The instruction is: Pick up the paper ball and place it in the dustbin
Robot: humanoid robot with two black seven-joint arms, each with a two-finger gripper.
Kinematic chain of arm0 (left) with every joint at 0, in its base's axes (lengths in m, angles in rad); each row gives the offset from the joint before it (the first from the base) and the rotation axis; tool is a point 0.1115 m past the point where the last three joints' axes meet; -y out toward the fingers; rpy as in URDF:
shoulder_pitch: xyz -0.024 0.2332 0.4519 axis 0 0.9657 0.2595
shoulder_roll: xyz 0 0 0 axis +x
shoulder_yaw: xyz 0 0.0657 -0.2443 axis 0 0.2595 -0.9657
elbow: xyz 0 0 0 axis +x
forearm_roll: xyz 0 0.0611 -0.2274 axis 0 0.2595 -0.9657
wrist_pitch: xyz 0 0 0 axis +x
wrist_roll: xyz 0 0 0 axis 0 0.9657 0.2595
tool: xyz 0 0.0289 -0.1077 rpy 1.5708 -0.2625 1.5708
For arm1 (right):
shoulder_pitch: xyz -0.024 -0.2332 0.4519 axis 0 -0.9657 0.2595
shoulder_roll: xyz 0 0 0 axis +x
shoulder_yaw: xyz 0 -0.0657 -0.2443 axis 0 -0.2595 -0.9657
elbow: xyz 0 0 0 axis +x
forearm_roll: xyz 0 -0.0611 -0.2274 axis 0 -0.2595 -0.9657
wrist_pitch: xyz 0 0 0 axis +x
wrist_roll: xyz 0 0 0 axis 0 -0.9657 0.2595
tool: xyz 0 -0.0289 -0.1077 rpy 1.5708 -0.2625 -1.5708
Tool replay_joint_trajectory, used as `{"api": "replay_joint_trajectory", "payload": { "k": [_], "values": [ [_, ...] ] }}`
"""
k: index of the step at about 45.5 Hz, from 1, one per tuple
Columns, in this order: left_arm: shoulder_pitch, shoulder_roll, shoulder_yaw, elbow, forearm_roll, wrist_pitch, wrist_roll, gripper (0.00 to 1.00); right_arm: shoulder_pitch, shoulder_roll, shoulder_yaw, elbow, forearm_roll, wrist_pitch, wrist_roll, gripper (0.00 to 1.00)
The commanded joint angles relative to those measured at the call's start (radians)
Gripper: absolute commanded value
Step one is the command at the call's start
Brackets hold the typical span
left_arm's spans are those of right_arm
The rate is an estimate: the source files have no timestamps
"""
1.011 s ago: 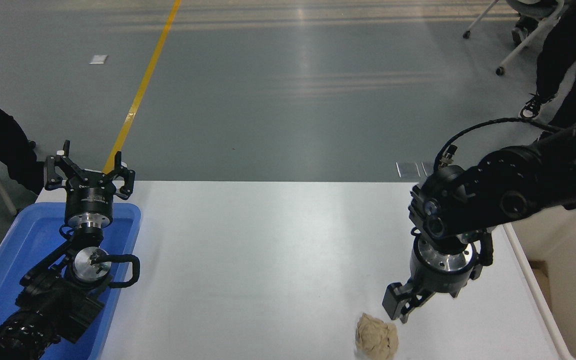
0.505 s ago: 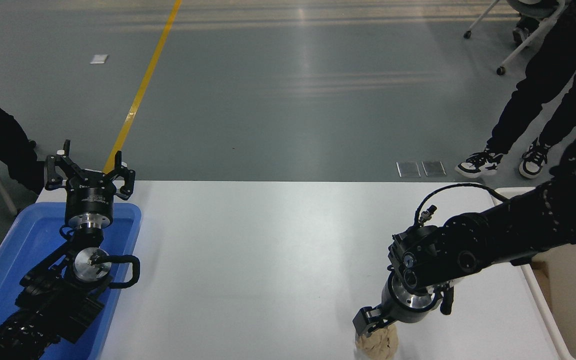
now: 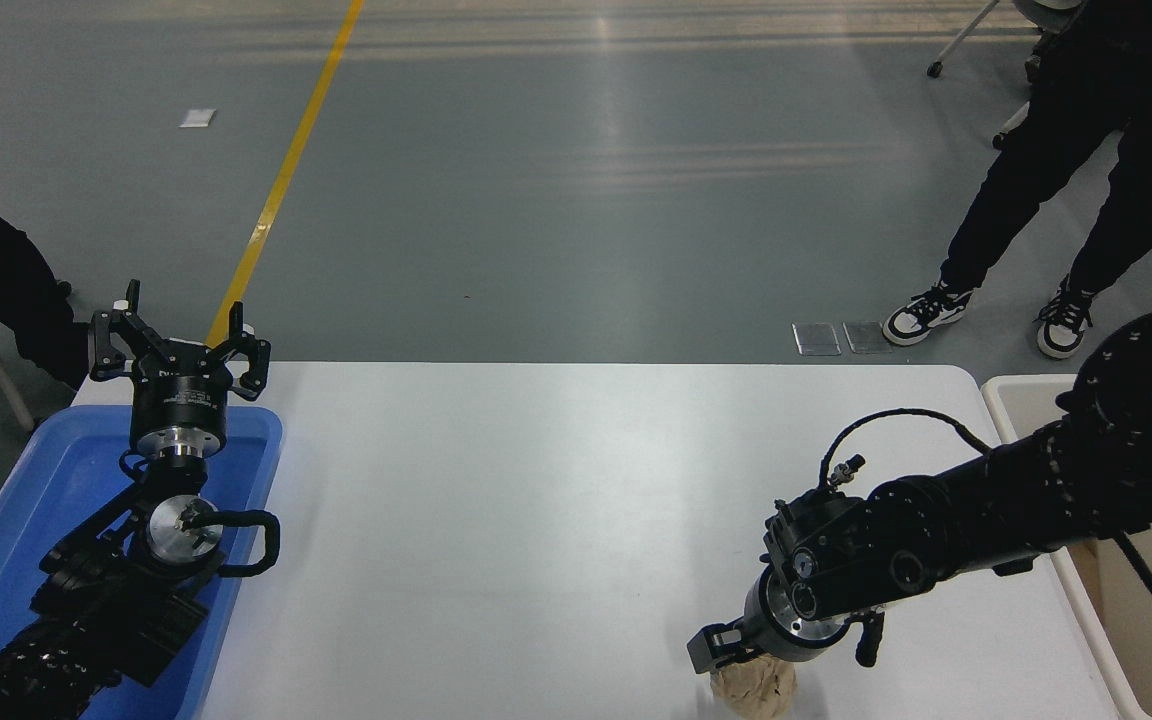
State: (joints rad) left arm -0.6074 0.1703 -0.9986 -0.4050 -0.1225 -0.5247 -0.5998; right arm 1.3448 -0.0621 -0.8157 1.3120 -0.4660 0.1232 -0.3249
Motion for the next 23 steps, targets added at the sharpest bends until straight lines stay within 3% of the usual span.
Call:
{"api": "replay_joint_trajectory", "payload": {
  "k": [1, 3, 6, 9, 16, 23],
  "values": [
    [0.0, 0.0, 0.0, 0.0, 0.0, 0.0, 0.0, 0.99, -0.021, 0.005, -0.005, -0.002, 0.001, -0.013, 0.003, 0.61],
    [0.0, 0.0, 0.0, 0.0, 0.0, 0.0, 0.0, 0.99, -0.022, 0.005, -0.003, -0.002, 0.004, -0.013, 0.004, 0.54],
    [0.0, 0.0, 0.0, 0.0, 0.0, 0.0, 0.0, 0.99, -0.022, 0.004, -0.003, -0.002, 0.01, -0.013, 0.007, 0.36],
    [0.0, 0.0, 0.0, 0.0, 0.0, 0.0, 0.0, 0.99, -0.021, 0.002, 0.001, 0.0, 0.018, -0.011, 0.009, 0.0],
    [0.0, 0.0, 0.0, 0.0, 0.001, 0.0, 0.002, 0.99, 0.013, -0.019, -0.003, 0.024, 0.055, 0.006, 0.006, 0.0],
    [0.0, 0.0, 0.0, 0.0, 0.001, 0.0, 0.002, 0.99, 0.18, -0.151, -0.011, 0.16, 0.089, 0.029, 0.006, 0.0]
  ]
}}
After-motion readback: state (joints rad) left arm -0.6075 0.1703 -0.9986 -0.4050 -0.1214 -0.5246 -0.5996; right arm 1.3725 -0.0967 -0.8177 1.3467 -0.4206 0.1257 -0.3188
